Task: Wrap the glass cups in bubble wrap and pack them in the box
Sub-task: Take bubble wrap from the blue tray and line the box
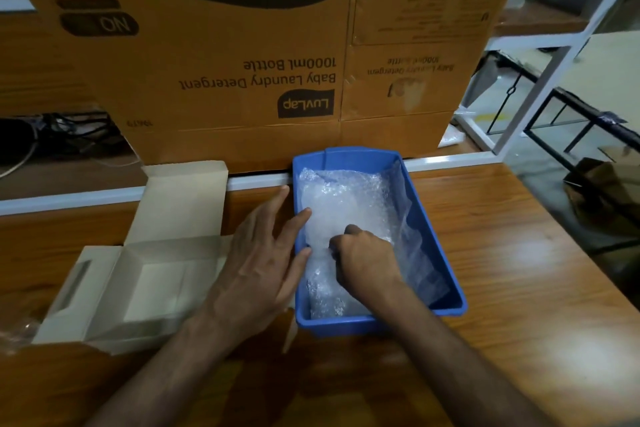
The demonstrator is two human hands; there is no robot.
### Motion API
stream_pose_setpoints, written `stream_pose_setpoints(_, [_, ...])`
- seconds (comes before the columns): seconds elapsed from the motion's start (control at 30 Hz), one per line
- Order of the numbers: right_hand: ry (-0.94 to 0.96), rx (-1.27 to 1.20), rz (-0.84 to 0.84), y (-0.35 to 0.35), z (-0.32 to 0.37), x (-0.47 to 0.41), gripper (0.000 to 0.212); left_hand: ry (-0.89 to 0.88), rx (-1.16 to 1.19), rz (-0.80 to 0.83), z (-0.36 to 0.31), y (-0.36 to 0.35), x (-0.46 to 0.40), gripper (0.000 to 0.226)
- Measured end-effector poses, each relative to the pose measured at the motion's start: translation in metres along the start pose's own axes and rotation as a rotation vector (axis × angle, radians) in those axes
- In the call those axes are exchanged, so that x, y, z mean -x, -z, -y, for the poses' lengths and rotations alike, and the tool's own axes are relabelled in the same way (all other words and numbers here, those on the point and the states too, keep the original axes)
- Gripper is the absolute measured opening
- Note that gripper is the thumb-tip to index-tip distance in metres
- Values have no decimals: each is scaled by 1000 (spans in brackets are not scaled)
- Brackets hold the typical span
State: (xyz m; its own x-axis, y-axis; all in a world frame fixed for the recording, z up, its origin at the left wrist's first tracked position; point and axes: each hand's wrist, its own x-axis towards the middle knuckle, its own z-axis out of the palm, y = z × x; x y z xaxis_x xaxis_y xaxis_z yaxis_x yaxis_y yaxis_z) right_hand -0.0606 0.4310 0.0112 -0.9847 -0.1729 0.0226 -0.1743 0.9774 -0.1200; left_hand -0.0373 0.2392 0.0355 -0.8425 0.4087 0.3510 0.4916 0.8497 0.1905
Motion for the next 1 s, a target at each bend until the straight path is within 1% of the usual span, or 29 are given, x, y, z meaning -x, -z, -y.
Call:
stream_pose_setpoints(0.1, [-56, -30, -153, 3, -5, 10, 25, -24, 4, 0, 6, -1, -1, 54])
stream_pose_setpoints(0.2, [-97, -120, -321, 11, -11, 23, 32, -49, 20, 13, 14, 0, -5, 54])
stream_pose_setpoints(0.3, [-44, -209, -451, 21, -18, 35, 41, -53, 35, 22, 21, 5, -15, 57])
stream_pose_setpoints(0.4, [33, -268, -593, 31, -20, 44, 49, -87, 89, 41, 28, 7, -31, 68])
stream_pose_setpoints(0.5, [83, -303, -671, 36, -13, 51, 51, -121, 115, 129, 29, 9, -48, 84])
stream_pose_setpoints(0.6, [80, -356, -692, 38, -4, 53, 52, -133, 129, 175, 25, 10, -57, 84])
stream_pose_setpoints(0.67, [75, -353, -671, 38, 0, 54, 47, -128, 164, 133, 23, 9, -56, 75])
stream_pose_setpoints(0.73, [45, -340, -615, 35, 5, 56, 42, -111, 211, 59, 26, 7, -51, 66])
stream_pose_setpoints(0.8, [-25, -344, -537, 30, 12, 60, 44, -116, 240, 21, 31, 4, -43, 64])
stream_pose_setpoints(0.9, [-90, -259, -455, 18, 18, 65, 48, -158, 209, 53, 38, 1, -26, 66])
stream_pose_setpoints(0.97, [-82, -215, -457, 13, 19, 64, 46, -159, 205, 62, 41, 0, -16, 66])
stream_pose_setpoints(1.0, [-70, -218, -485, 12, 20, 63, 45, -155, 214, 69, 42, 1, -13, 66])
